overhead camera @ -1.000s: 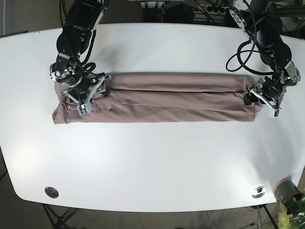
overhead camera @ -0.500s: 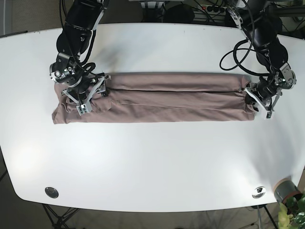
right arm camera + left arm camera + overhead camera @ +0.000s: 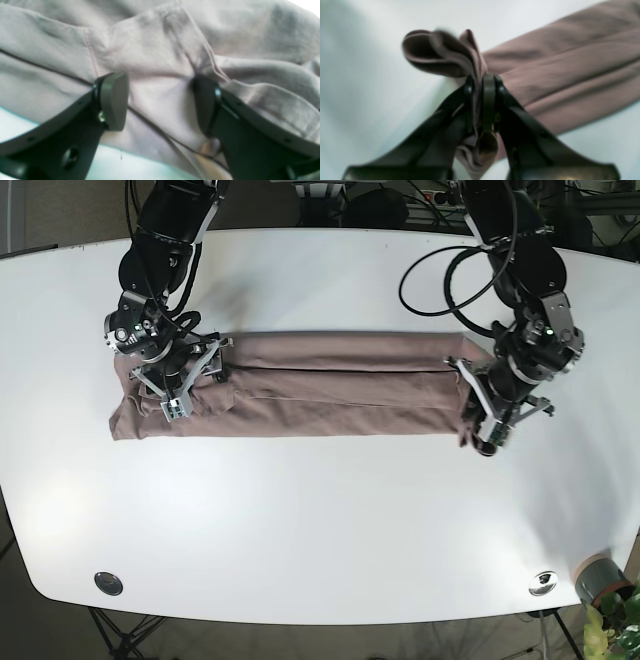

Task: Fold the T-shirt properly
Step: 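Fold the strip end with the left gripper toward the right gripper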

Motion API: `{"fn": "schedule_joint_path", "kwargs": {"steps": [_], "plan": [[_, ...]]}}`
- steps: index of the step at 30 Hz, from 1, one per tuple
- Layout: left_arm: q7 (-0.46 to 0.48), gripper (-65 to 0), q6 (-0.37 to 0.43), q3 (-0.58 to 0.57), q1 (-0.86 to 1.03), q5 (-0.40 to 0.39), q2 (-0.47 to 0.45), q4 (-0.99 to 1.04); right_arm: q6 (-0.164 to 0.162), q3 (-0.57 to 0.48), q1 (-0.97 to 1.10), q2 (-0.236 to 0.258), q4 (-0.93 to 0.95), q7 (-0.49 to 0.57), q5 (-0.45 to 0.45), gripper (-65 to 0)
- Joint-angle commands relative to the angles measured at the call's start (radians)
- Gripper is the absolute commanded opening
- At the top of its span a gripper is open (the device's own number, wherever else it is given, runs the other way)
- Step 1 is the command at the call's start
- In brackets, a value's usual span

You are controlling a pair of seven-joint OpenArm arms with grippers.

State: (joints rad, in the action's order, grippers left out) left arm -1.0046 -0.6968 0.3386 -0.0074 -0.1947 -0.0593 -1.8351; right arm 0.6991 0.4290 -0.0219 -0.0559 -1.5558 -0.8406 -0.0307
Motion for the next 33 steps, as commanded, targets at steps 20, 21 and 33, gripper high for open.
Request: {"fn": "schedule_joint_path", "kwargs": {"steps": [20,21,33], "plan": [[0.023,-65.0,0.058,-0.327,-0.019,-0.013,0.078,0.022,-0.001,-0.005,-0.023,0.004,-0.019,0.011,0.002,-26.3],[0.023,-65.0,0.058,-0.329,-0.019,-0.013,0.080,0.027,-0.001,-0.005,-0.023,0.004,-0.019,0.011,0.002,-26.3],[0.026,-65.0,0.058,-0.332,-0.065,-0.013,0.140,0.162,-0.001,-0.006,-0.023,0.001,-0.015,0.011,0.002,-26.3]]}}
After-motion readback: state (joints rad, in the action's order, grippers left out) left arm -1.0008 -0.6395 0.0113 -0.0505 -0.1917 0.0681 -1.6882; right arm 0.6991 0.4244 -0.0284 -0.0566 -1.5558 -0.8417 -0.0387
